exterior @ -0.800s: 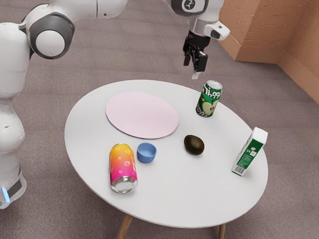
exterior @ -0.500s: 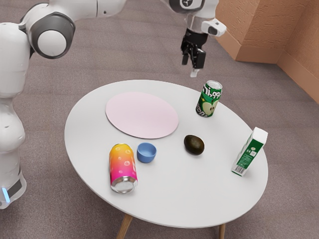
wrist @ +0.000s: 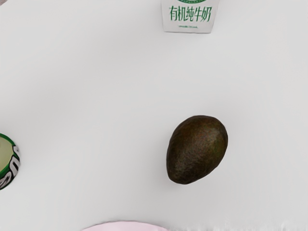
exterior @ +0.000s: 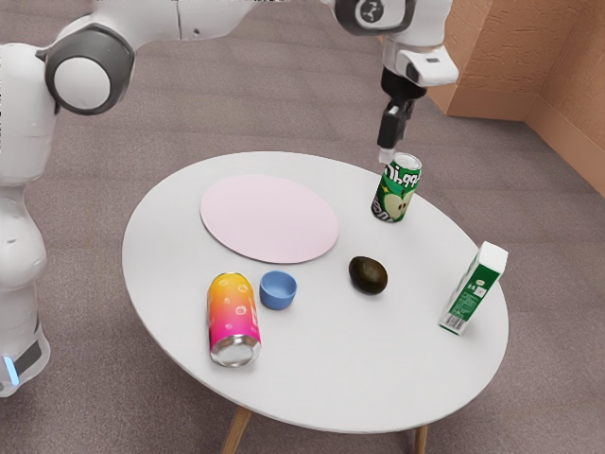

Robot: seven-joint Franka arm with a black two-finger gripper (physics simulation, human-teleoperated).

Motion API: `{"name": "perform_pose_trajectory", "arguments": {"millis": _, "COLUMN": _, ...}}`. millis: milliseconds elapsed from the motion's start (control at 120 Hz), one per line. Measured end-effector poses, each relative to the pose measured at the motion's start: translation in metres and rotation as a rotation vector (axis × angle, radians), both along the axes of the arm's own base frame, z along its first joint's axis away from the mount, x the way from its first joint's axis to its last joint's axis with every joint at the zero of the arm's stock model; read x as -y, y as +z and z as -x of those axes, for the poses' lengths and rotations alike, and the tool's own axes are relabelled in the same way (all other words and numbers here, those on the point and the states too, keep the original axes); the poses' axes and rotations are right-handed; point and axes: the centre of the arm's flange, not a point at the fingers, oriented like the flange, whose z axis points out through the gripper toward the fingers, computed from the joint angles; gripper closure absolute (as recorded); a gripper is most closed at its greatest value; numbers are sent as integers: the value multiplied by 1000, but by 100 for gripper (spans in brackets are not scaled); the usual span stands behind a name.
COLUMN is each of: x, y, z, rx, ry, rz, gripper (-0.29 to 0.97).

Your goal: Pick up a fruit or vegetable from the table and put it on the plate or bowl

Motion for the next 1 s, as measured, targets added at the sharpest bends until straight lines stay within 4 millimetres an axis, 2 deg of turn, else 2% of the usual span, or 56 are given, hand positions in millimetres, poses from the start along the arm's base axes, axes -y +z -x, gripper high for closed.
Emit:
{"name": "perform_pose_trajectory", "arguments": {"millis": 108, "x": 11, "y": -9, "z": -1, "rx": -29, "ry": -97, "rz": -19, "gripper": 0}}
{"name": "perform_pose_trajectory", "arguments": {"millis": 192, "x": 25, "y": -16, "z": 8, "rx": -64, "ry": -165, "rz": -41, "gripper": 0}}
{"name": "perform_pose_trajectory", "arguments": {"millis": 333, "x": 43, "y": -57, "z": 26, "rx": -162, "ry": -257, "rz": -91, "gripper": 0}}
{"name": "perform_pose_trajectory", "arguments": {"millis": 408, "x": 45, "y": -74, "z": 29, "rx": -188, "ry": -291, "rz": -100, "gripper": 0}}
{"name": "perform_pose_trajectory", "arguments": {"millis": 508, "x": 40, "y": -90, "z": 26, "rx": -205, "ry": -318, "rz": -80, "gripper": 0}}
{"name": "perform_pose_trajectory", "arguments": {"millis": 658, "x": 47, "y": -113, "z": 23, "rx": -216, "ry": -361, "rz": -52, "gripper": 0}}
{"name": "perform_pose_trajectory", "arguments": {"millis": 892, "x": 49, "y": -153, "z": -1, "rx": -225, "ry": -387, "rz": 0, "gripper": 0}}
{"name": "perform_pose_trajectory", "arguments": {"millis": 1000, "x": 56, "y": -158, "z": -12, "rx": -212, "ry": -392, "rz": 16, "gripper": 0}}
